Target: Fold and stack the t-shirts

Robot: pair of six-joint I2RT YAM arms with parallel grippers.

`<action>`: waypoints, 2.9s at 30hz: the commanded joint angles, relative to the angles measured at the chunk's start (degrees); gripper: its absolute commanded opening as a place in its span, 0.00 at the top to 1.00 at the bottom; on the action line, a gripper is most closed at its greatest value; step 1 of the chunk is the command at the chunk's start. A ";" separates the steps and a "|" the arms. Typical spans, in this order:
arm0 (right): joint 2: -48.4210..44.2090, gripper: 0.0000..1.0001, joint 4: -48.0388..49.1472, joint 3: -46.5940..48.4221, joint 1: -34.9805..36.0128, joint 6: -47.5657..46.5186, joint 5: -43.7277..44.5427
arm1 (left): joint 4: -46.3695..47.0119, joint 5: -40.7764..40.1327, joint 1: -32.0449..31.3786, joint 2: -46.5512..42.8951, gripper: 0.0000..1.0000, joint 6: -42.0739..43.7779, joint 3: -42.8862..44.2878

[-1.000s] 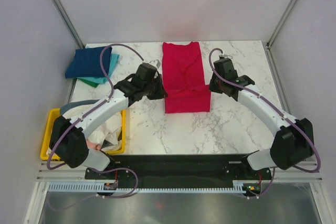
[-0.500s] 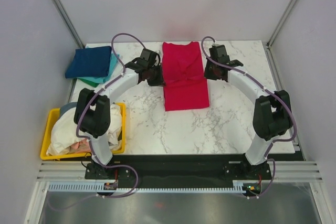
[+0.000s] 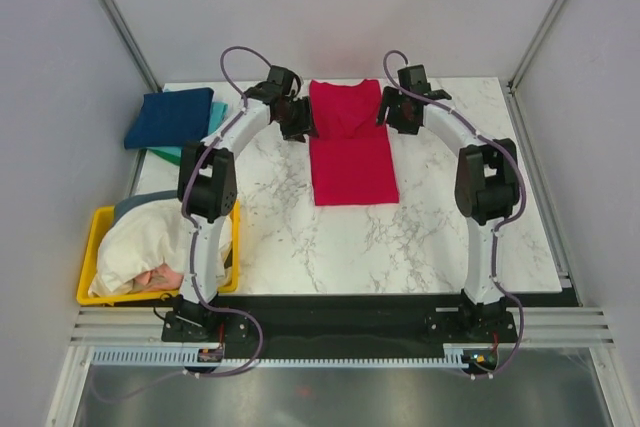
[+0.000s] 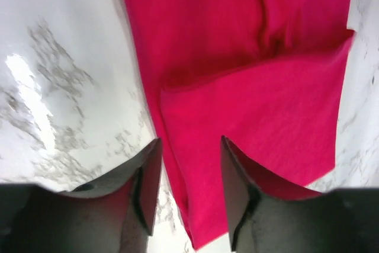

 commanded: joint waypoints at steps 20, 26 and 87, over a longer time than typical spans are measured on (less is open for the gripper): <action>-32.47 0.21 13.69 -45.59 -2.97 2.57 -14.77 | 16.92 9.35 -2.46 -31.37 0.33 -4.90 -39.92; -31.43 0.25 18.97 -52.21 -3.06 2.93 -16.71 | 32.24 10.24 -3.87 -33.68 0.33 -10.18 -55.59; -50.73 1.00 7.41 -61.44 -3.23 2.75 -15.66 | 26.04 -6.80 -22.67 -48.34 0.98 -14.04 -64.56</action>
